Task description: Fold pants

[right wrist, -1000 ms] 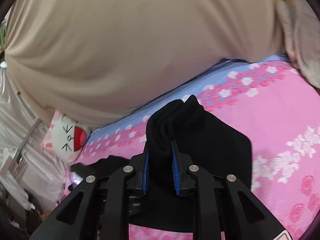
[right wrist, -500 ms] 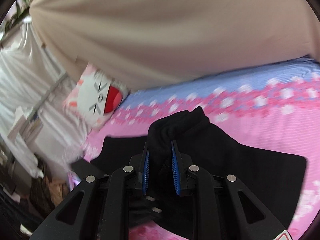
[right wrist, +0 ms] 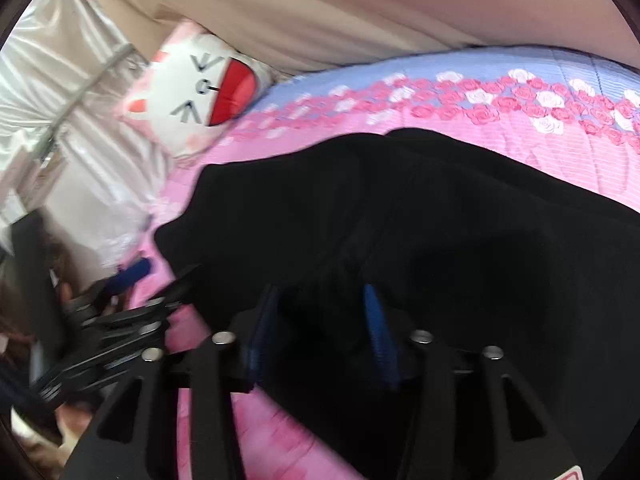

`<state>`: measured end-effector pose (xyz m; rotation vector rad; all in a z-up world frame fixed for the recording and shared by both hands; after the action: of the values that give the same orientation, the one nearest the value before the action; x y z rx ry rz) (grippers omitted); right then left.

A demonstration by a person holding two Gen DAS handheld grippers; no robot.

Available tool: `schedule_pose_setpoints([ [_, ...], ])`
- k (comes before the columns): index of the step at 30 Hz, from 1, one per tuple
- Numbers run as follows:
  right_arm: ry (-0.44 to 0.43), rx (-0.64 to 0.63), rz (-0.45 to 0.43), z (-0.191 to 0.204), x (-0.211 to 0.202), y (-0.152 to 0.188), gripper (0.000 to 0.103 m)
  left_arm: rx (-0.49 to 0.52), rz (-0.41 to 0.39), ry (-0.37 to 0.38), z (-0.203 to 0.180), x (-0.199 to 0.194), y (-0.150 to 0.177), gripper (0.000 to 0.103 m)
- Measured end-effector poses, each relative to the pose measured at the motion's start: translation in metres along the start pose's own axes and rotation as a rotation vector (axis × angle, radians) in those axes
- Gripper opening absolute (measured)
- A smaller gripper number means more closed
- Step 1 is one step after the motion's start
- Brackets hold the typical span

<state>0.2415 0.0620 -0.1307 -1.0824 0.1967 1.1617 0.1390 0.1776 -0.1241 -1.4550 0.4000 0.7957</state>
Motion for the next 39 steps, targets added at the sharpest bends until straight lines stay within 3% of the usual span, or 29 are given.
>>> schedule_pose_setpoints([
  [2,0.012,-0.036,-0.064,0.006,-0.034,0.010,0.045,0.009,-0.018,0.048,-0.008,-0.011,-0.002,0.098],
  [3,0.040,-0.042,-0.097,0.005,-0.046,0.012,0.038,0.022,-0.036,0.066,-0.013,-0.018,-0.004,0.098],
  [4,0.095,-0.036,-0.137,-0.002,-0.068,0.016,0.018,0.039,-0.065,0.086,-0.021,-0.027,-0.009,0.098],
  [6,0.209,-0.004,-0.190,-0.021,-0.101,0.025,0.002,0.064,-0.095,0.117,-0.038,-0.037,-0.017,0.098],
  [10,0.395,0.148,-0.274,-0.086,-0.163,0.050,0.004,0.142,-0.094,0.195,-0.098,-0.036,-0.027,0.098],
  [11,0.416,0.165,-0.284,-0.096,-0.170,0.055,0.006,0.162,-0.081,0.184,-0.111,-0.031,-0.026,0.098],
  [14,0.443,0.230,-0.264,-0.128,-0.173,0.074,0.006,0.219,-0.014,0.060,-0.133,0.003,-0.010,0.098],
  [15,0.445,0.256,-0.234,-0.143,-0.167,0.083,0.000,0.226,0.009,0.036,-0.135,0.012,-0.005,0.098],
  [18,0.411,0.284,-0.254,-0.150,-0.167,0.091,0.001,0.170,0.027,0.064,-0.128,0.019,0.001,0.098],
  [20,0.401,0.266,-0.282,-0.139,-0.173,0.086,0.010,0.133,0.012,0.049,-0.114,0.006,-0.004,0.098],
  [23,0.360,0.217,-0.298,-0.118,-0.172,0.081,0.010,0.022,-0.020,0.073,-0.075,-0.013,-0.013,0.098],
  [29,0.316,0.158,-0.248,-0.104,-0.137,0.087,0.010,-0.391,0.091,0.025,0.071,0.013,0.006,0.098],
  [33,0.330,0.154,-0.240,-0.102,-0.129,0.088,0.010,-0.540,0.158,-0.037,0.139,0.045,0.021,0.098],
  [35,0.351,0.169,-0.255,-0.104,-0.138,0.088,0.019,-0.581,0.172,-0.015,0.154,0.059,0.021,0.098],
  [37,0.410,0.210,-0.293,-0.114,-0.158,0.090,0.049,-0.614,0.183,0.008,0.160,0.070,0.019,0.098],
  [39,0.425,0.236,-0.316,-0.124,-0.172,0.096,0.049,-0.602,0.162,-0.010,0.159,0.072,0.014,0.098],
])
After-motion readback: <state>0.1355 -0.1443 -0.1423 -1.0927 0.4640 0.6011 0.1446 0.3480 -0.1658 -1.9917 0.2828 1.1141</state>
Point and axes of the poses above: each gripper's, at about its wrist camera, not at the fingertips, and x roughly the way its jaws point, z to its left, y to its underside, the point moved 5 cm from there along x, roughly the way its jaws point, and after that the axes turned 6 degrees about -y, right-handed, at the moved point
